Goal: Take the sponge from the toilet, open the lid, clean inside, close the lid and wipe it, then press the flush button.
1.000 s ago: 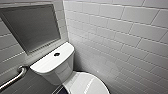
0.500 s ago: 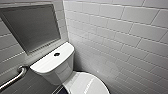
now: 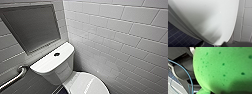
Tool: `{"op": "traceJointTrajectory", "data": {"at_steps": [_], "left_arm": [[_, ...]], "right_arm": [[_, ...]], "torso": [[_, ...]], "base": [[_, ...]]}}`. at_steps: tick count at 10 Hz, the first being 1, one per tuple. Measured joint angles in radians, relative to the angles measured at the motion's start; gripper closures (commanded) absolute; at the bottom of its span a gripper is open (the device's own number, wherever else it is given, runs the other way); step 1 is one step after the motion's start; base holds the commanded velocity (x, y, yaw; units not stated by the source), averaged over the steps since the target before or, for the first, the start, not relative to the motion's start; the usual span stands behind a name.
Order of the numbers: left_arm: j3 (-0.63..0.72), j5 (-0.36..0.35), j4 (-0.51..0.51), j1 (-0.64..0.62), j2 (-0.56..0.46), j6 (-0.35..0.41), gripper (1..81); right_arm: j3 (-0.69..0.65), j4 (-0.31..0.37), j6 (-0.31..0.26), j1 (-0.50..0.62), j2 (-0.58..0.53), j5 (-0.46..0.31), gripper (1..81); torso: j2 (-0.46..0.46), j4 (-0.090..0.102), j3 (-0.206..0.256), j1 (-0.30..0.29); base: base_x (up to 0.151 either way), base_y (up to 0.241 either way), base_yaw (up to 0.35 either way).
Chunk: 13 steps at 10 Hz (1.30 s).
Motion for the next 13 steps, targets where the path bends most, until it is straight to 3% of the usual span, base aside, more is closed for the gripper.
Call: {"op": "traceJointTrajectory", "data": {"at_steps": [11,13], "left_arm": [[-0.009,0.001,-0.03,-0.01,0.011,-0.034,1.0],[0.029,-0.037,-0.03,-0.005,-0.005,-0.034,1.0]], "right_arm": [[0.001,0.004,0.0,0.0,0.0,0.0,81.1],[0.017,0.004,0.0,0.0,-0.001,0.0,81.1]], "torso": [[0.0,0.0,0.0,0.0],[0.0,0.0,0.0,0.0]], "base": [[0.0,0.0,0.0],[0.0,0.0,0.0]]}}
